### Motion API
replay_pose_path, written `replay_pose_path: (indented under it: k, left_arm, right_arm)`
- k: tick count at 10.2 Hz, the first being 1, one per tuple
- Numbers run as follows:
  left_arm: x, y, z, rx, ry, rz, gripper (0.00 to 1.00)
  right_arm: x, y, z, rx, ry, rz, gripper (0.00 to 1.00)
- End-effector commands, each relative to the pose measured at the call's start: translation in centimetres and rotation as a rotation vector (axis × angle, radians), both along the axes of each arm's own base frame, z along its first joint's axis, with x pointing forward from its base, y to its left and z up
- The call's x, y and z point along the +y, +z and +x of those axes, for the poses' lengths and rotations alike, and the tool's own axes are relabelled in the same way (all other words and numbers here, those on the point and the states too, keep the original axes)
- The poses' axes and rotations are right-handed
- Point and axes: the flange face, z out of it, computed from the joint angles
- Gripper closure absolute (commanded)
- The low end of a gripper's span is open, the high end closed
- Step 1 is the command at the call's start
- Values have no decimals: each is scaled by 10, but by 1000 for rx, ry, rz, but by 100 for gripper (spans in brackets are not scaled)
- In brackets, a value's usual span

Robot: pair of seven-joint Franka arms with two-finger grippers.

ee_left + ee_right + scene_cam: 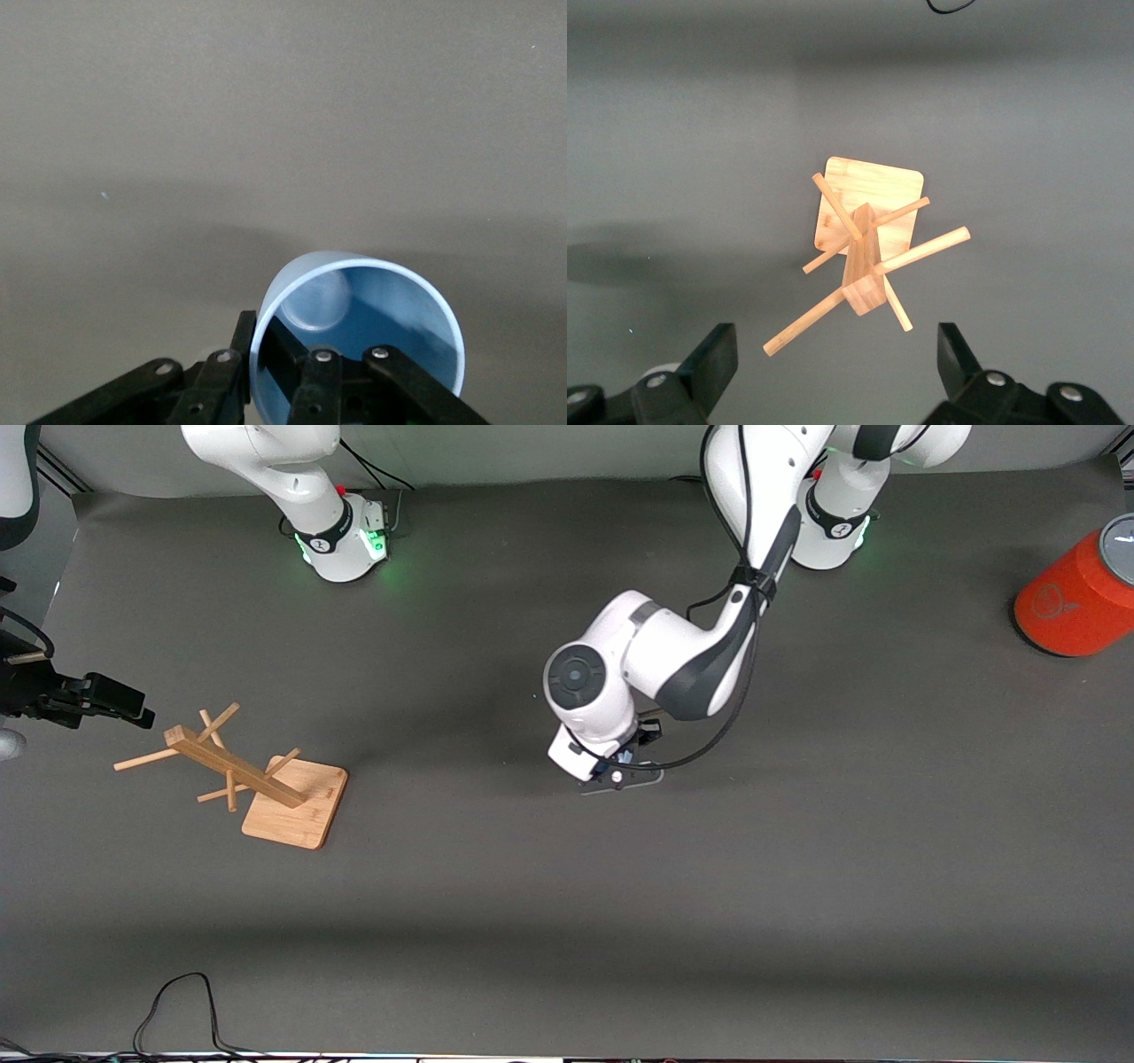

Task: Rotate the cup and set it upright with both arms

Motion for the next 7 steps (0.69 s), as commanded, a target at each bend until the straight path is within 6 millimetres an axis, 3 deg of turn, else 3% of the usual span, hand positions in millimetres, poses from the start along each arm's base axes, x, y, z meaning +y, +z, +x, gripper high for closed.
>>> replay_pose_path:
  k: [1, 5, 7]
  left_arm:
    - [43, 3, -40, -16, -25, -87, 100]
    - [72, -10, -63, 30, -21, -184, 100]
    - [77, -11, -68, 18, 13, -227, 100]
  right_arm:
    - [0, 2, -2, -12, 9, -12, 0]
    - [1, 1, -2, -9, 11, -13, 0]
    - [2, 0, -2, -7, 12, -13, 0]
